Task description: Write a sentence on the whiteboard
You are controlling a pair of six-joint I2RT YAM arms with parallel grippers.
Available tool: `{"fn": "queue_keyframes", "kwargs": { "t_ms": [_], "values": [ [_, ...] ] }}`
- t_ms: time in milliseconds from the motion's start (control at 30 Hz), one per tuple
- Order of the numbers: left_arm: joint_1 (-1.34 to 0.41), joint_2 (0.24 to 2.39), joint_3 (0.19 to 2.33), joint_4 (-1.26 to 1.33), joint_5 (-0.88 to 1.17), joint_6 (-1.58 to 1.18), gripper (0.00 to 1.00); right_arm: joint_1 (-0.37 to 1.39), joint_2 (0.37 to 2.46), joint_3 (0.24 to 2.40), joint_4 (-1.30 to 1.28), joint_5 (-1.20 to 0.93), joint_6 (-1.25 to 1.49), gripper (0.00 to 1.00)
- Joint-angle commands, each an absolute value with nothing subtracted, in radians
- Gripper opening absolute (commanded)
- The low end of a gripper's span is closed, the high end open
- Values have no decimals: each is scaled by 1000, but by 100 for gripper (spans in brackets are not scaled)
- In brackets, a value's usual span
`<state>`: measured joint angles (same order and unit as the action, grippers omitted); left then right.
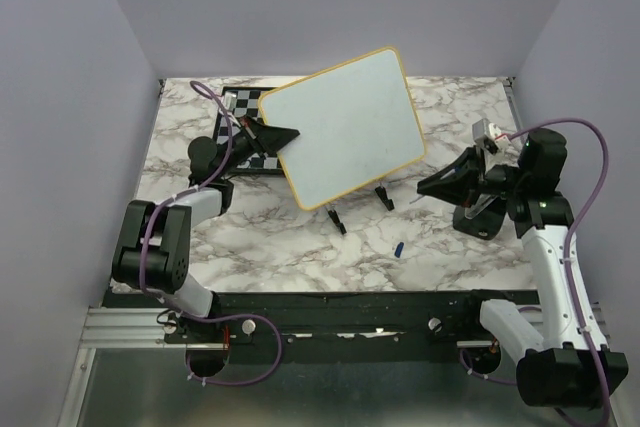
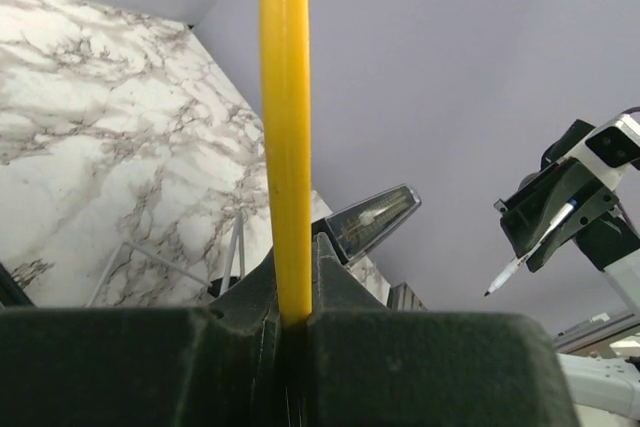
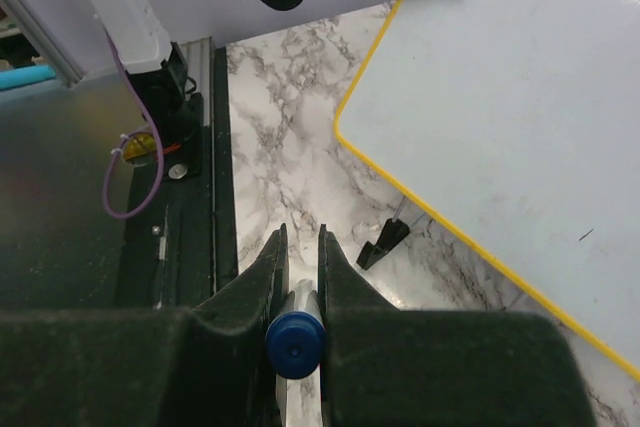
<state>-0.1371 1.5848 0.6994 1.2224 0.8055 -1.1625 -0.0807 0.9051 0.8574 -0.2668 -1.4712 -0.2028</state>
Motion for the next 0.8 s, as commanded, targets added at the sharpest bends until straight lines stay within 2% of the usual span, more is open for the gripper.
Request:
{"fn": "queue_keyframes", "kwargs": {
  "t_ms": [0,133,433,533,767],
  "values": [
    [-167,1421,715,1319,680,-1238,0,-84,949,1113,-549,-1451,-332,1],
    [-276,1304,658,1206,592,-1216,0,-80,1028,1392,-820,-1399,-449,1],
    [-573,1092,647,898,229,-1227,0,75,1072,1731,-910,-1131,-373,1],
    [-681,1057,704,717,92,-1241,0,136,1088,1792,-917,-1056,-338,1],
    [-862,1022,762,604,-121,-1240,0,225,1078,1810,-911,-943,-327,0]
  ]
}}
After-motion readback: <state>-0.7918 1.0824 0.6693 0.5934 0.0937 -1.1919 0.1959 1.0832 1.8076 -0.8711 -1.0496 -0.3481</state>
